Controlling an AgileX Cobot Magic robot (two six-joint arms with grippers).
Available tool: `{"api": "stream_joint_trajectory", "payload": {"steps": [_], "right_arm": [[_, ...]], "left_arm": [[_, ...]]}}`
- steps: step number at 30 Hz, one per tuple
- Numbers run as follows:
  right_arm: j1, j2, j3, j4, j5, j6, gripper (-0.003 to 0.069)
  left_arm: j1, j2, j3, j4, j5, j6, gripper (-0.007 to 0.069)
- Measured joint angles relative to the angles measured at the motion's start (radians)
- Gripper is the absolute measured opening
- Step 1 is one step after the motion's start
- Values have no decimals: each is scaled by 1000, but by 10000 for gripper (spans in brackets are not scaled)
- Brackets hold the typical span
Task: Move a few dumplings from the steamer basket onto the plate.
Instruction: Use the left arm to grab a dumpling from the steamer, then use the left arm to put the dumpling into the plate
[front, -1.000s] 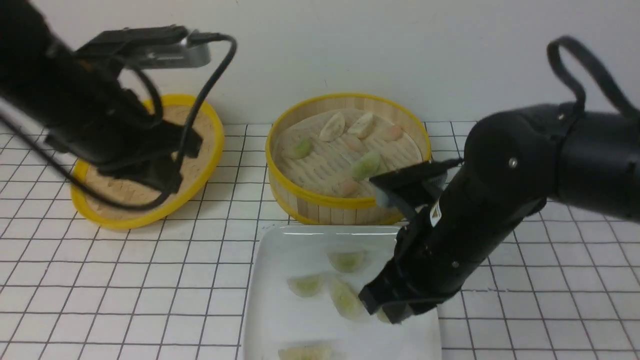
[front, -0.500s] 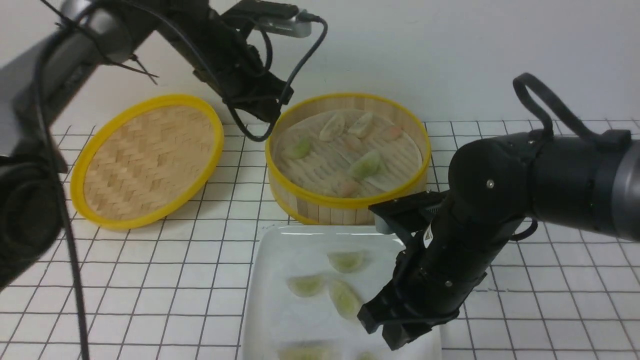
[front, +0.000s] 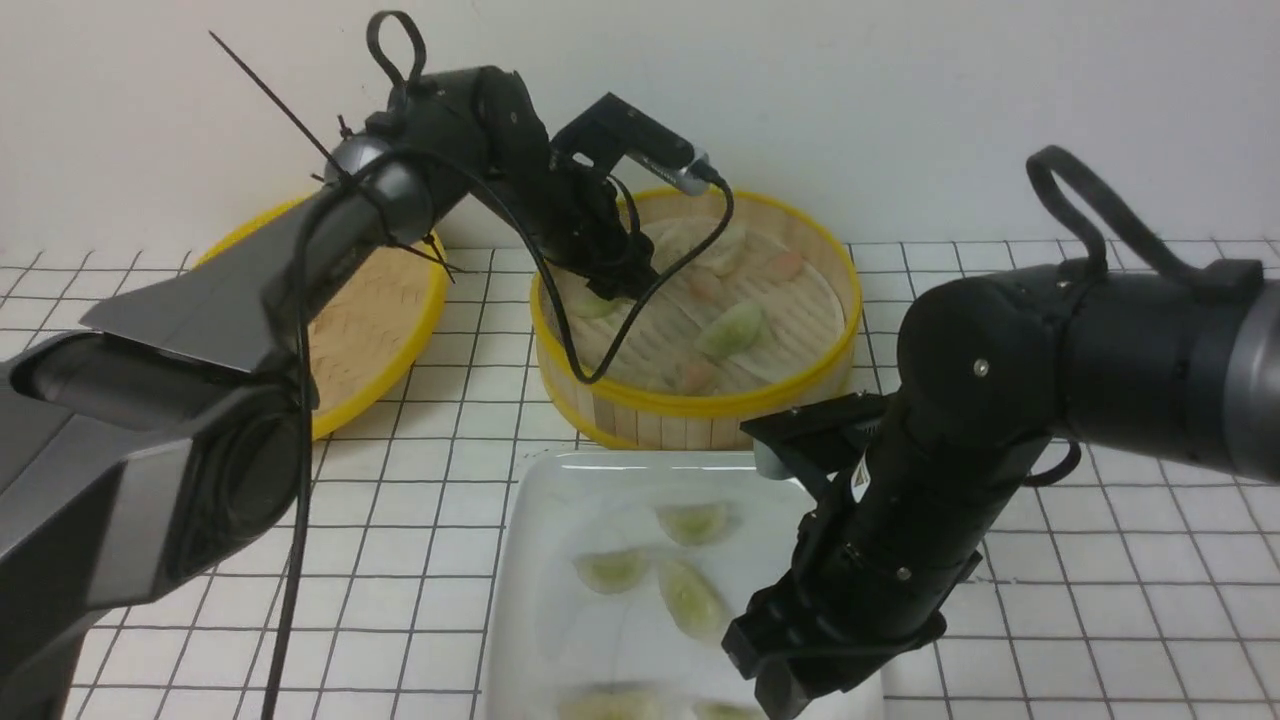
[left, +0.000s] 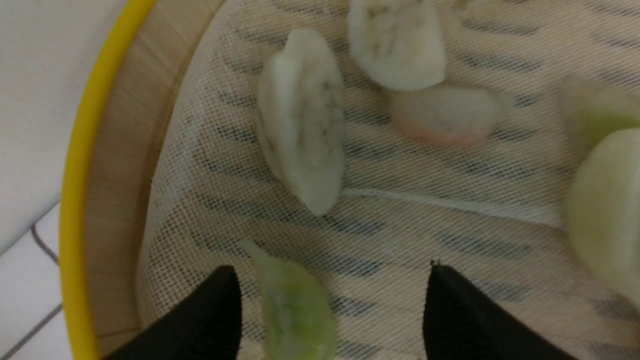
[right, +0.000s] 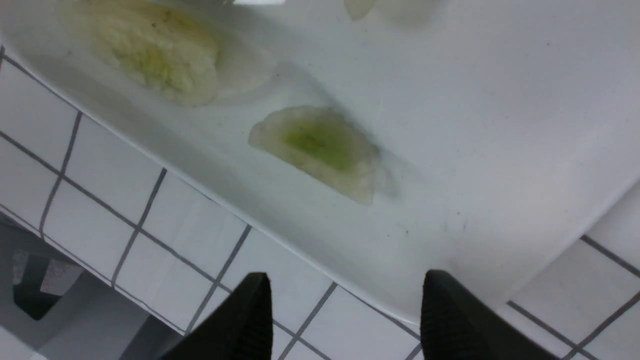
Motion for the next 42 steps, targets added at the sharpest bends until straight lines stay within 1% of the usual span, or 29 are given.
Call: {"api": "stream_joint_trajectory", "payload": {"steps": [3,7,10,11,12,13,14,15,16,18,21,26,28,30,32,33,34,36,37,38,40,41,42], "right_arm": [[0,0,0,0,0,0,371],[0,0,0,0,0,0,371],[0,0,0,0,0,0,371],[0,0,0,0,0,0,371],[0,0,0,0,0,0,371],[0,0,0,0,0,0,371],[0,0,0,0,1,0,371],[0,0,0,0,3,0,371],[0,0,0,0,10,-5,372],[0,-5,0,-1,22,-5,372],[0,-31,0,-1,34,-5,372],[0,-165,0,-26,35,-5,358],[0,-250,0,-51,32,7,339],[0,-347,0,-85,28,20,314],[0,-443,0,-118,26,30,290],[0,-520,0,-149,22,46,267],[0,-553,0,-165,15,55,253],[0,-674,0,-230,-6,105,211],[0,-685,0,-243,-9,116,207],[0,-758,0,-287,-22,152,183],[0,-839,0,-350,-25,202,153],[0,-915,2,-406,-25,253,125],[0,-961,8,-432,-23,281,106]], "left_arm": [[0,16,-1,37,-9,-6,449],[0,32,-4,48,-9,-9,449],[-2,40,-8,52,-8,-10,428],[-3,44,-8,53,-8,-11,379],[-3,45,-8,55,-8,-13,364],[-3,45,-8,59,-5,-14,296],[-3,45,-8,61,-1,-15,249],[-3,45,-8,63,1,-16,223],[-3,45,-13,70,12,-16,181],[-5,43,-28,86,47,-18,187],[-11,31,-63,103,146,-44,187],[-13,-57,-154,109,298,-103,187],[-13,-117,-204,115,368,-111,187],[-14,-183,-240,116,393,-127,187],[-14,-254,-248,116,401,-165,187],[-14,-309,-251,111,408,-218,187],[-14,-339,-251,103,412,-241,187],[-15,-425,-216,79,413,-316,187],[-15,-425,-209,79,413,-324,187],[-23,-519,-130,67,413,-377,187],[-36,-595,-32,62,413,-414,187],[-57,-675,99,54,413,-436,187],[-78,-726,205,41,413,-443,187]]}}
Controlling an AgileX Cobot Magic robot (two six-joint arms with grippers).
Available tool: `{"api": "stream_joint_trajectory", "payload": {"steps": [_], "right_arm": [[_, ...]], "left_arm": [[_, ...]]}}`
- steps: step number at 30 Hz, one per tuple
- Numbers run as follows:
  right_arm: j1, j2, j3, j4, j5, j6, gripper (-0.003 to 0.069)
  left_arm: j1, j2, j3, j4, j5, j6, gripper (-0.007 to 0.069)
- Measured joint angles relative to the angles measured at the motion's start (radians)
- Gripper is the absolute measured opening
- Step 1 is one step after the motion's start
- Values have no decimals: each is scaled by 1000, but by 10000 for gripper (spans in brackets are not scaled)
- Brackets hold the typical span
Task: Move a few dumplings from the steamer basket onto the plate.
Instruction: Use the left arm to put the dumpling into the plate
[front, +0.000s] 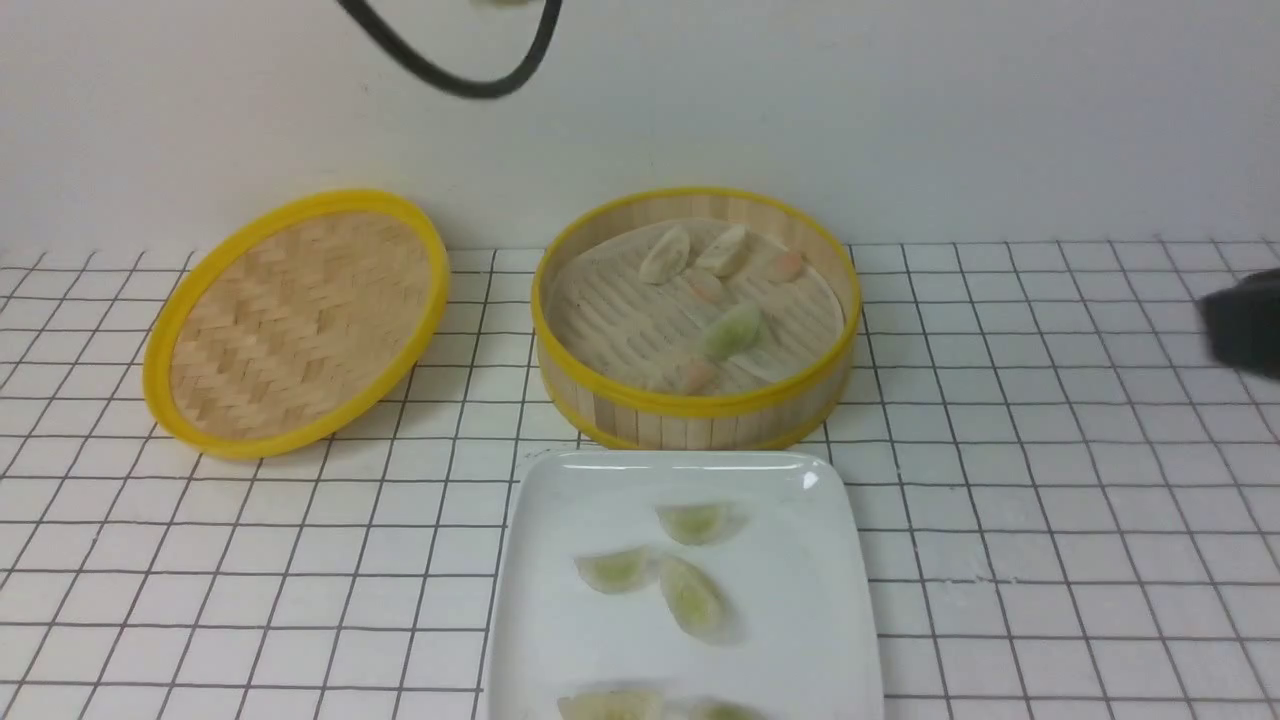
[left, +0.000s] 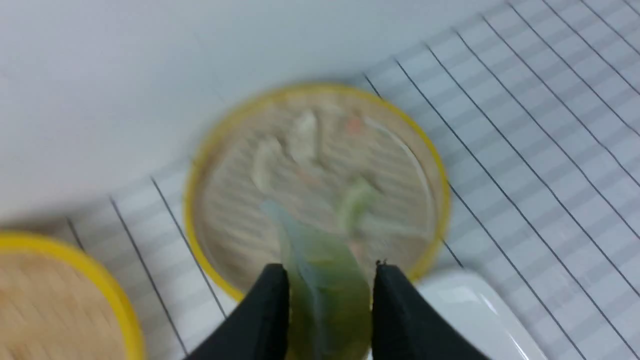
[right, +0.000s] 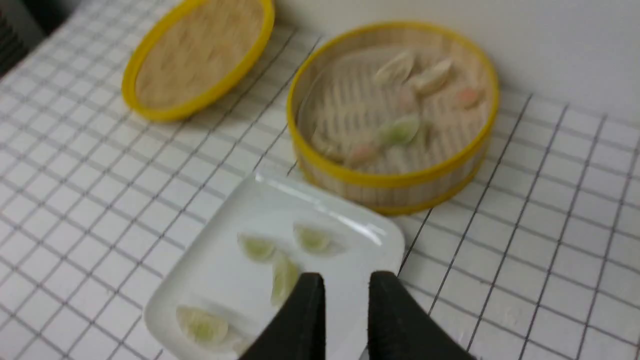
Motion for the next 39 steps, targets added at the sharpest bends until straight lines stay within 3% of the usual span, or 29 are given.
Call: {"api": "stream_joint_trajectory", "payload": {"steps": [6,13,16,20,22,25,28,31,34,39], "right_arm": [[0,-241,115,-65,-3,69,43],[0,-400,292,-79,-35,135,23],[0,-432,314,-93,-68,153,23],[0,-439,316,-103,-93,159,23],[0,-439,316,-103,-96,159,23],[0,-439,317,-108,-99,159,23],[0,-439,318,-121,-112,159,23],[0,-458,328,-141,-140,159,23],[0,-527,375,-177,-222,160,23],[0,-735,542,-309,-428,240,23]], "left_arm": [[-134,-53,420,-59,-22,-6,187],[-235,86,578,24,-156,-10,187],[-252,151,578,55,-164,-26,232],[-253,199,578,70,-163,-67,395],[-253,204,578,81,-163,-82,442],[-253,204,575,102,-158,-105,465],[-253,202,530,139,-90,-112,367],[-253,158,492,178,-53,-113,107],[-253,57,504,187,-49,-126,17],[-253,-257,662,186,-195,-158,-6]]}}
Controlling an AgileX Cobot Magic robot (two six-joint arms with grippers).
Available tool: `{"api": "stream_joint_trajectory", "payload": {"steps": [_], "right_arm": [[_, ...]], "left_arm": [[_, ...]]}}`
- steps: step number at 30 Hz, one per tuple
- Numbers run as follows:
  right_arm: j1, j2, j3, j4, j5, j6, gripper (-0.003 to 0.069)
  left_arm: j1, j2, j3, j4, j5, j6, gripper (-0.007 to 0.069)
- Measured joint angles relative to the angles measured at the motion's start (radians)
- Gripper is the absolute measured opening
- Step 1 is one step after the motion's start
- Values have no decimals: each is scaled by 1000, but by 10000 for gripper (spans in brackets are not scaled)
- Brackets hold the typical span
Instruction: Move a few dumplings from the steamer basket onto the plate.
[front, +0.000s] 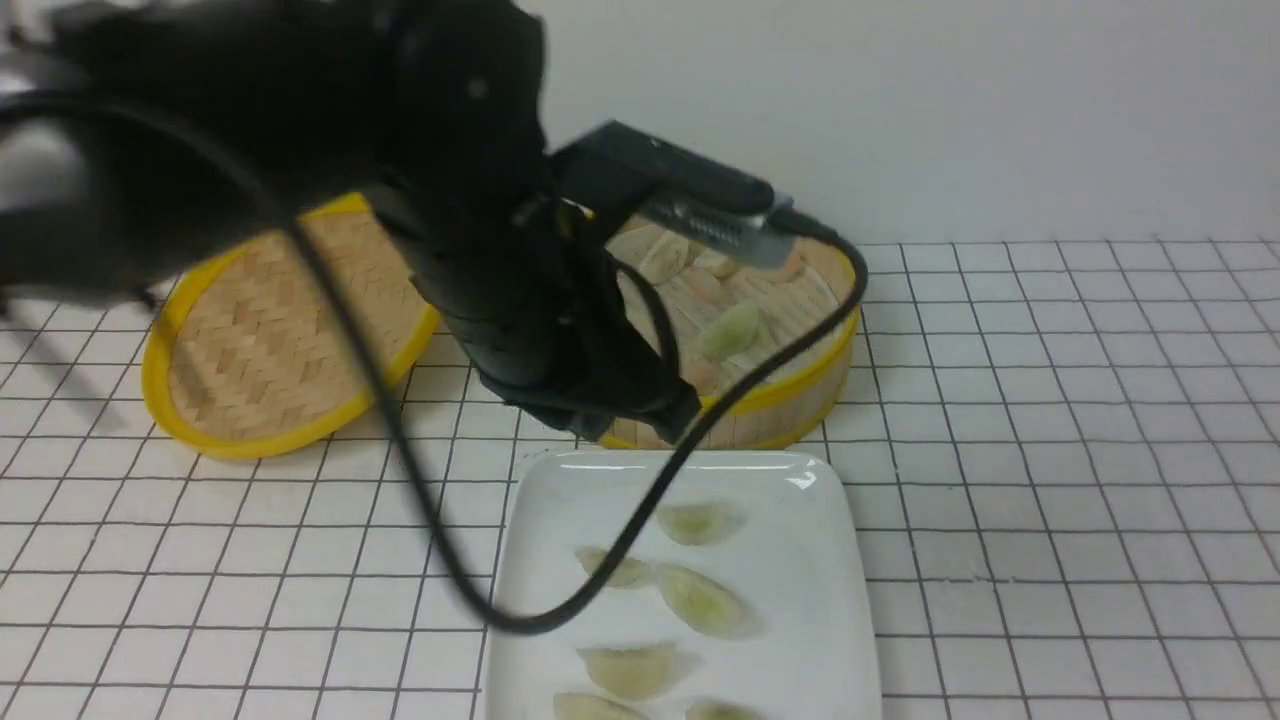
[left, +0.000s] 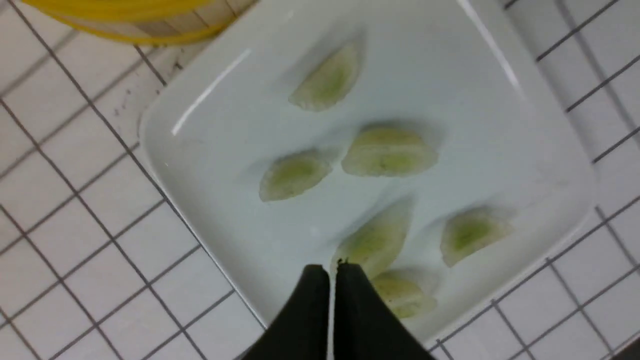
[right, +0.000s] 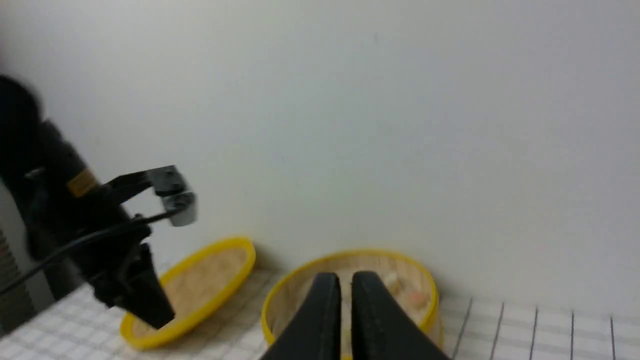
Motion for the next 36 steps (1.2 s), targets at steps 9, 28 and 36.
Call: {"api": "stream_joint_trajectory", "payload": {"steps": [9,28,36], "right_arm": [[0,-43,129,-283,-209,209,23],[0,-43,129,-308,-222,244,23],[0,-43,129,-308,-222,244,23]], "left_arm": [[0,-624,535,1,-472,-9,-6],[0,-1395,932,25,-690,-59,-6],[0,-1529,932,39,-701,-48,-6]]}}
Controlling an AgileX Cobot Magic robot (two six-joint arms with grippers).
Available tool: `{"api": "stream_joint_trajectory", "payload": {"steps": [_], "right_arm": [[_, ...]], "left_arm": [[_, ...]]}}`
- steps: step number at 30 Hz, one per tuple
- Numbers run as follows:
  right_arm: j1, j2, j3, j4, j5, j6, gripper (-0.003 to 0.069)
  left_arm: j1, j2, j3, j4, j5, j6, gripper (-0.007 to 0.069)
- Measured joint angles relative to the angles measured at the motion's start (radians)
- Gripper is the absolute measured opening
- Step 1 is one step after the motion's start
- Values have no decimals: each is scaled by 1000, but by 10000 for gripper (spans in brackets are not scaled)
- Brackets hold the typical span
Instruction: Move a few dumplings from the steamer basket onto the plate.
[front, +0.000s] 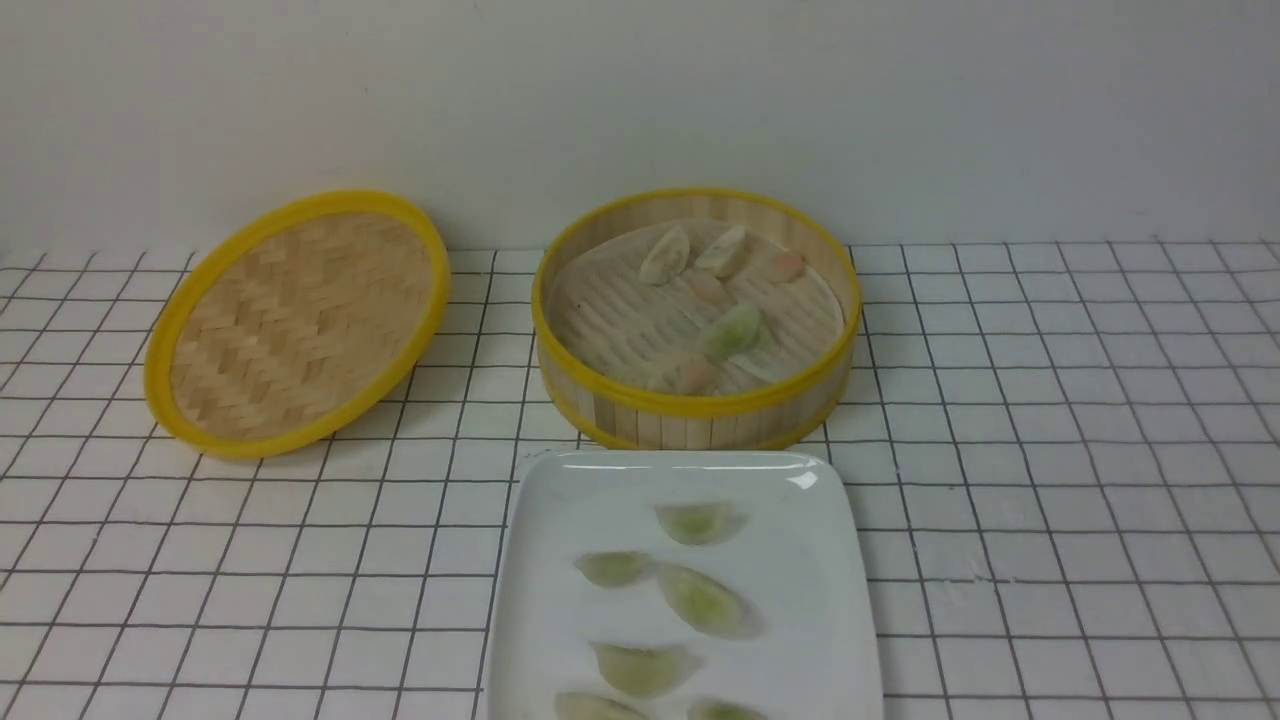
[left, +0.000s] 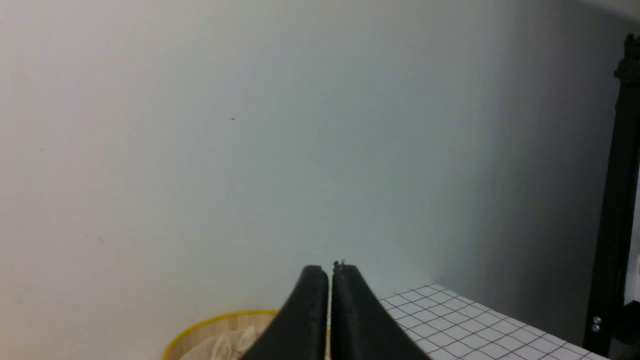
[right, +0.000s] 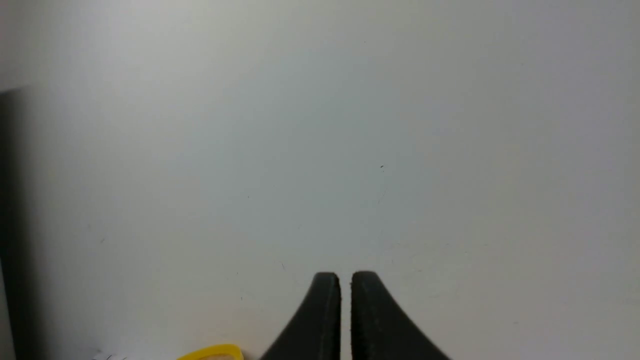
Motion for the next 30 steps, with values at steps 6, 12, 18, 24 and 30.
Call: {"api": "stream_joint_trajectory", "payload": {"steps": [6,12,18,24,30], "right_arm": [[0,0,7,-1,0,0,23],[0,0,10,-1,0,0,23],[0,0,10,-3,0,0,23],[0,0,10,-3,0,0,23],[0,0,10,-3,0,0,23]], "left_arm": [[18,0,124,6,-89,29,-6],[230,0,342,-48,-160,147,-6],[515,0,517,-59,-164,120,-6],[609,0,526,-60,-92,130,-6],[611,0,528,-66,15,184,-6]]}}
